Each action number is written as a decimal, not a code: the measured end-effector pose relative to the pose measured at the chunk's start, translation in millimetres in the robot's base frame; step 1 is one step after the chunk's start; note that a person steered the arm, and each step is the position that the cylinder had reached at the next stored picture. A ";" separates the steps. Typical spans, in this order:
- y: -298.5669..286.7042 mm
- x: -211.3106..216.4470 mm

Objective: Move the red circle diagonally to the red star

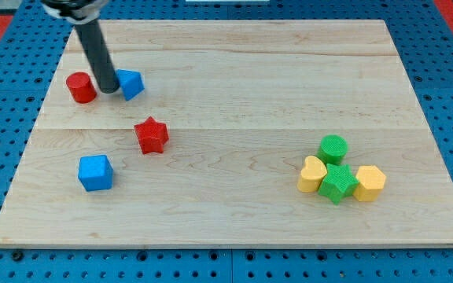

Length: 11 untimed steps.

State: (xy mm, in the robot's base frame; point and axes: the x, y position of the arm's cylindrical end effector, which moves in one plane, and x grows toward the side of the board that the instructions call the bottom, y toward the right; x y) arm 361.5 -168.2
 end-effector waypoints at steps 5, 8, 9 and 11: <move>55.6 -5.6; -100.2 7.1; -82.0 -19.7; -74.7 -18.3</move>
